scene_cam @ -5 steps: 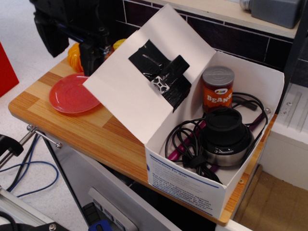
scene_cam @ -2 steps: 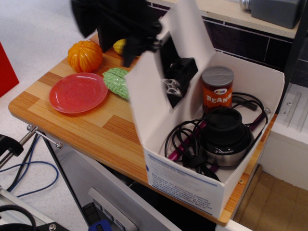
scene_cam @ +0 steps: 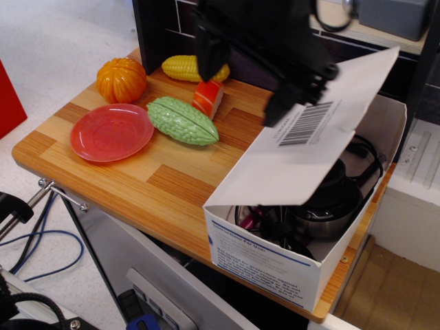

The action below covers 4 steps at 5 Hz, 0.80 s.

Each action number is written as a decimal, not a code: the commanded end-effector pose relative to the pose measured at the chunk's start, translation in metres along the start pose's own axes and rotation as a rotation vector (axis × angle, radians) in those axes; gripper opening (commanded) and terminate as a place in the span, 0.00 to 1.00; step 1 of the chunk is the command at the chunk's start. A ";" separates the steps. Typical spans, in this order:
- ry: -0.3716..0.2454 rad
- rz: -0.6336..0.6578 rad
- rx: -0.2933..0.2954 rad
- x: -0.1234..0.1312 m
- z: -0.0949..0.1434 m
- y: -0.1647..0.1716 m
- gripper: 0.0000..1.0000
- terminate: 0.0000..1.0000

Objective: Close white1fbox flap

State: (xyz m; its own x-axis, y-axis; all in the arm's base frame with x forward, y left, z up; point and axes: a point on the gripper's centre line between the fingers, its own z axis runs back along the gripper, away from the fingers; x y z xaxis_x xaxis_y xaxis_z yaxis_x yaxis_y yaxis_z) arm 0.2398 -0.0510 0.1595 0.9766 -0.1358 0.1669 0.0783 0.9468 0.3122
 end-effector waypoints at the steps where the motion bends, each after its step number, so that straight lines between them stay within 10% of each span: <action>1: -0.048 0.099 -0.086 0.011 -0.013 -0.043 1.00 0.00; 4: -0.046 0.155 -0.161 0.005 -0.037 -0.067 1.00 0.00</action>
State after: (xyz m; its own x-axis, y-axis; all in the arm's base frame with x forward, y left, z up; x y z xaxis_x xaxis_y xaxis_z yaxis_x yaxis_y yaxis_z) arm 0.2417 -0.1027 0.0925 0.9791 0.0003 0.2035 -0.0287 0.9902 0.1368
